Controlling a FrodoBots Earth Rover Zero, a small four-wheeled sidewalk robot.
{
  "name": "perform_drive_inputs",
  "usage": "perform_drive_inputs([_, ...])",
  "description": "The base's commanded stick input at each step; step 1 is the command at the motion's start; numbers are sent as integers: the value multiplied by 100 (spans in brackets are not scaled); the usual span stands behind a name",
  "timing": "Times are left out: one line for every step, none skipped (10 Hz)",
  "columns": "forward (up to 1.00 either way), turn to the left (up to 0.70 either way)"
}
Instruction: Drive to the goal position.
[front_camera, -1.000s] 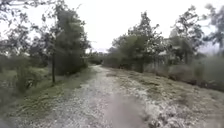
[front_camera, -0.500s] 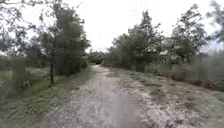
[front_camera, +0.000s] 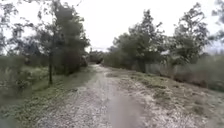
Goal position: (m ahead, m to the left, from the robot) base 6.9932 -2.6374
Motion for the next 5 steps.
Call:
perform_drive_inputs([50, 0])
perform_drive_inputs([50, 0])
perform_drive_inputs([50, 0])
perform_drive_inputs([50, 0])
perform_drive_inputs([50, -1])
